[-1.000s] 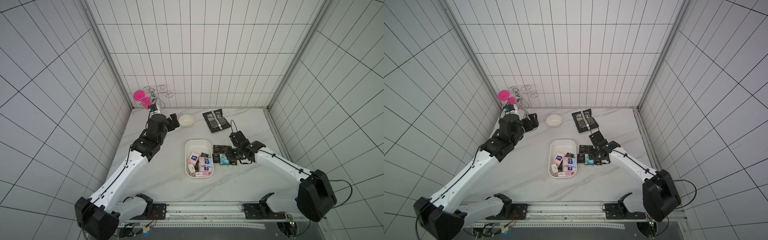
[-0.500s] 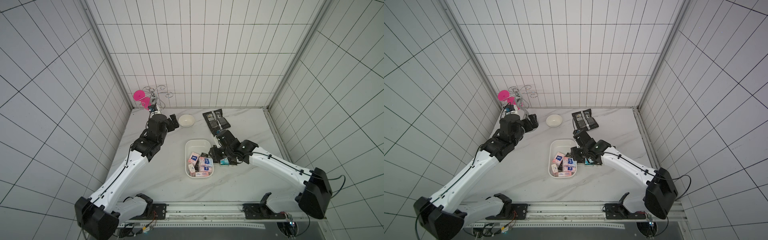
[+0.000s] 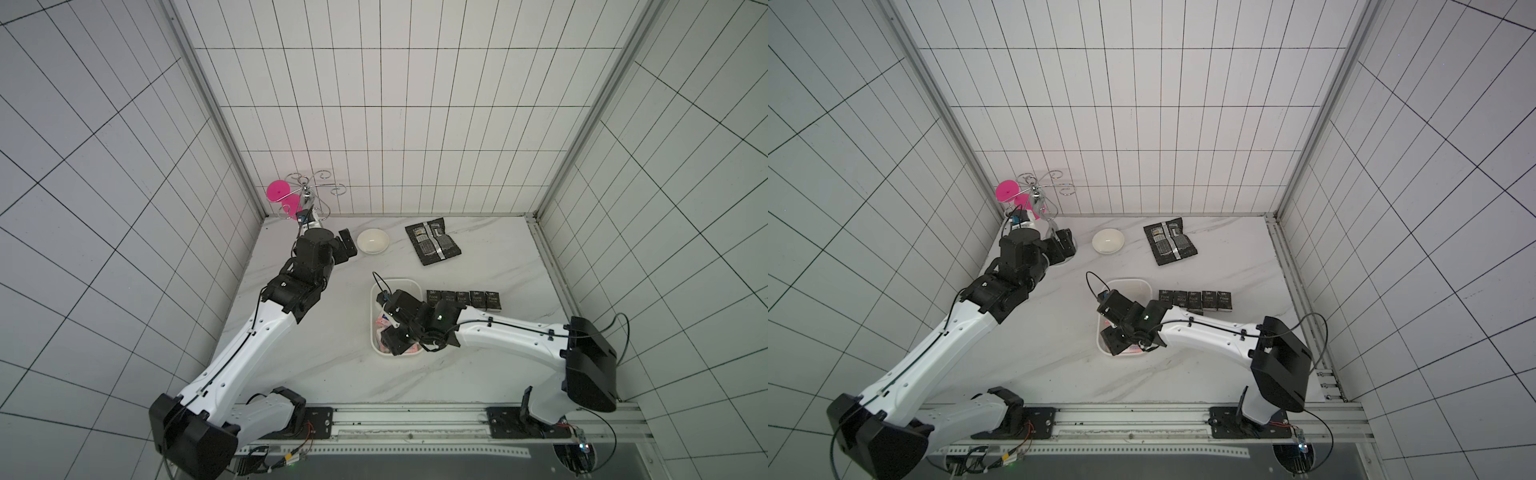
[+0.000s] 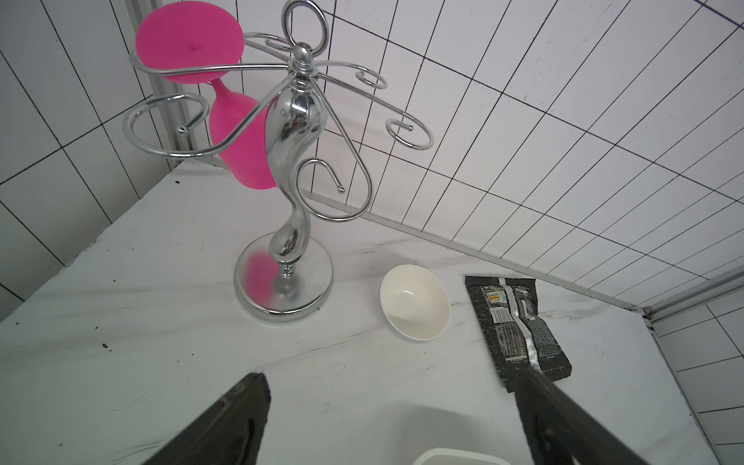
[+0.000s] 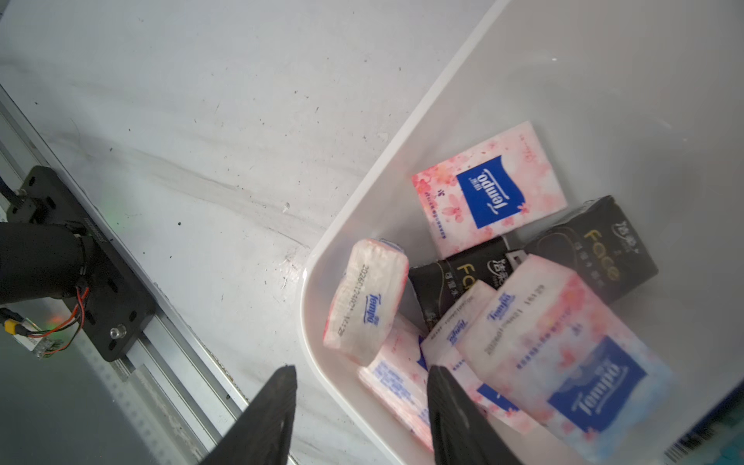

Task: Take the pocket tissues out of the storage box
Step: Pick up the pocket tissues from the storage box.

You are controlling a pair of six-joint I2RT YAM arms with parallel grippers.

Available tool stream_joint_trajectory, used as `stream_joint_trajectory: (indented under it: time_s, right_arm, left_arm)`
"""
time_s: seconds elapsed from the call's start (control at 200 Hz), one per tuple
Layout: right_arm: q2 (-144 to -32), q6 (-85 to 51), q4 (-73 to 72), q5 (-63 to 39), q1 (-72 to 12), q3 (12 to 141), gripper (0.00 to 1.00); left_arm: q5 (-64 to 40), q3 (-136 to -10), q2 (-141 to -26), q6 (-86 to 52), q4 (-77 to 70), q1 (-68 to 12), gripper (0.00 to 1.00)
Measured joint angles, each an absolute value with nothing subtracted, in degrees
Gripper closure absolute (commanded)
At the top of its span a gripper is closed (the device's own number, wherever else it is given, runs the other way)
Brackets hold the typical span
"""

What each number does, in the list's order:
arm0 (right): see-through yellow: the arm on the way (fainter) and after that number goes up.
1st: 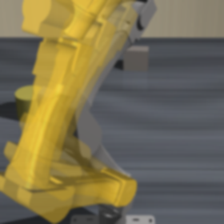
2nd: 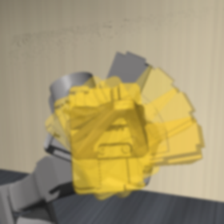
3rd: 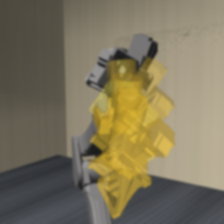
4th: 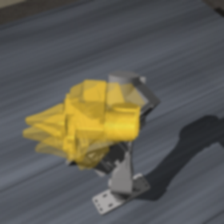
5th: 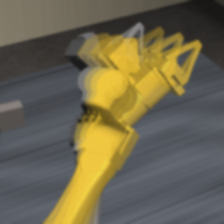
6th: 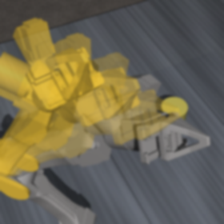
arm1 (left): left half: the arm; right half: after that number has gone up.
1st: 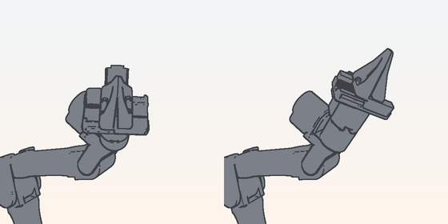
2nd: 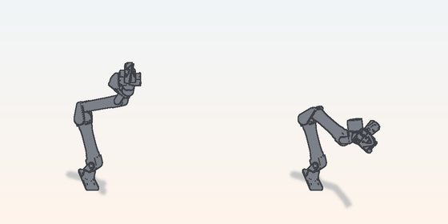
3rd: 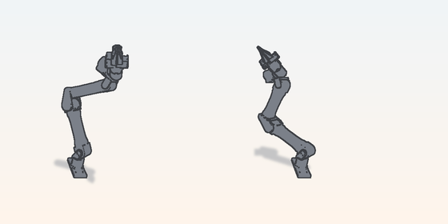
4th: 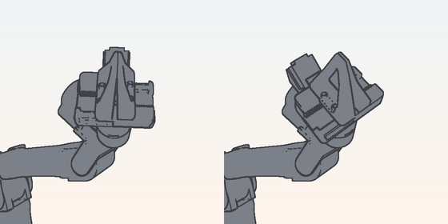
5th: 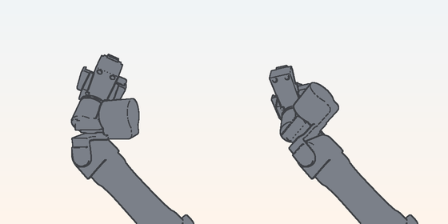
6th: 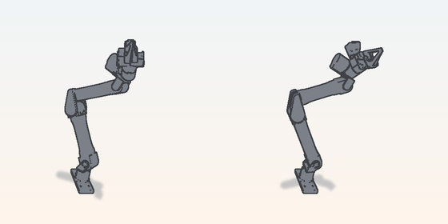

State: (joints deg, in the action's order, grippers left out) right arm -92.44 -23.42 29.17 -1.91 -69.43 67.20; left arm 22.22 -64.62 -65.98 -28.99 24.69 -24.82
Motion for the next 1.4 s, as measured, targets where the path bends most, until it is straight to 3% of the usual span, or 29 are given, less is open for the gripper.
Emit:
stream_joint_trajectory:
  time_s: [0.47, 0.94, 1.159, 1.404]
  right_arm:
    - [-99.20, -25.30, 25.71, -0.54, -69.78, 68.90, 0.47]
    - [-99.81, -26.50, 26.79, 0.40, -69.73, 69.78, 0.75]
    - [-95.02, -27.53, 26.92, 0.05, -68.95, 69.71, 0.77]
    - [-82.37, -28.49, 27.53, -0.58, -65.17, 67.35, 0.77]
  left_arm:
    - [22.48, -64.62, -65.98, -28.58, 24.69, -24.51, 0.01]
    - [21.89, -64.62, -65.98, -28.73, 24.64, -23.42, 0.01]
    - [21.58, -64.62, -65.98, -28.95, 24.64, -23.42, 0.01]
    - [21.61, -64.62, -65.98, -28.93, 24.64, -23.14, 0.01]
